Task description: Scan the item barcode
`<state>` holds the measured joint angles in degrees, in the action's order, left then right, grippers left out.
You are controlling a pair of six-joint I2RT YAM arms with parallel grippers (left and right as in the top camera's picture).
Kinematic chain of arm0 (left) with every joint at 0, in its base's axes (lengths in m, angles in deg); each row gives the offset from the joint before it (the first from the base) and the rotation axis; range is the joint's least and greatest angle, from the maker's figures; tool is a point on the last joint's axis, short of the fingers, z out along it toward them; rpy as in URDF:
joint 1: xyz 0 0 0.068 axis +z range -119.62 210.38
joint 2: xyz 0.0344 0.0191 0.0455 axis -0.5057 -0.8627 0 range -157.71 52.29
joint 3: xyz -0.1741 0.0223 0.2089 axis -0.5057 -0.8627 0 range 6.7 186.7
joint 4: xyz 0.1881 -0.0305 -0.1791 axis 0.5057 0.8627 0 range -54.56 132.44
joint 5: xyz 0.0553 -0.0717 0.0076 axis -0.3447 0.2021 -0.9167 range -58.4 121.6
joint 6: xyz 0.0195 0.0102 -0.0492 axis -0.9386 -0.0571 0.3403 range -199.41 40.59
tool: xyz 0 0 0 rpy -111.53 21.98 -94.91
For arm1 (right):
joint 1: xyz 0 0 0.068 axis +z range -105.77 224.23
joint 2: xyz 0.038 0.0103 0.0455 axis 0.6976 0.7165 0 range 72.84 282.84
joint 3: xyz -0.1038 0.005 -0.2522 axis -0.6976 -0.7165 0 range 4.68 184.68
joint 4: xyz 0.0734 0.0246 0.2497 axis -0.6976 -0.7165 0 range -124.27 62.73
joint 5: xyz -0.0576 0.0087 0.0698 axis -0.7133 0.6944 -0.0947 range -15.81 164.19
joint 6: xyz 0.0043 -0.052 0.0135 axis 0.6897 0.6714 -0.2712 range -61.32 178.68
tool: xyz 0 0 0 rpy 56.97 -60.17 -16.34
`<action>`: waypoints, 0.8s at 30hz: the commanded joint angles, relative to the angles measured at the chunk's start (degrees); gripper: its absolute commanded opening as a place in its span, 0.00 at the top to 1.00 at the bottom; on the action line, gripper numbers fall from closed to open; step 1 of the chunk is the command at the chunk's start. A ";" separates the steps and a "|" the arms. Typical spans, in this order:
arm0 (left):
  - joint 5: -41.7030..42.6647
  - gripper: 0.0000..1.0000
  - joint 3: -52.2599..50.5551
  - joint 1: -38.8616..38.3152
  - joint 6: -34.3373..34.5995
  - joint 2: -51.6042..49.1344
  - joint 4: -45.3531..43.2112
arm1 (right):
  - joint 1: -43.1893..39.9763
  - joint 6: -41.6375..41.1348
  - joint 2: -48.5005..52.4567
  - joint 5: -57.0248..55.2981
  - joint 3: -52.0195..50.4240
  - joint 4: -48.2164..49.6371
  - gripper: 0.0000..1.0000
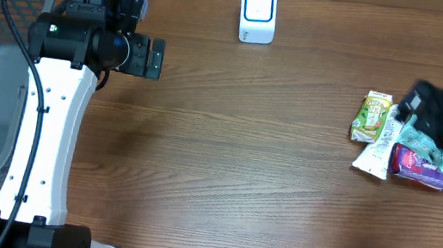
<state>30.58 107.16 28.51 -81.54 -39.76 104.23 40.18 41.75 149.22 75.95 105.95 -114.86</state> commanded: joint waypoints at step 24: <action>0.61 0.00 1.01 -0.39 -1.31 0.20 -0.04 | 4.04 2.19 -40.15 -4.04 -31.50 32.30 0.00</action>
<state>30.63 107.16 28.51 -81.54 -39.76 104.28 42.76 43.47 114.29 72.52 84.62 -88.55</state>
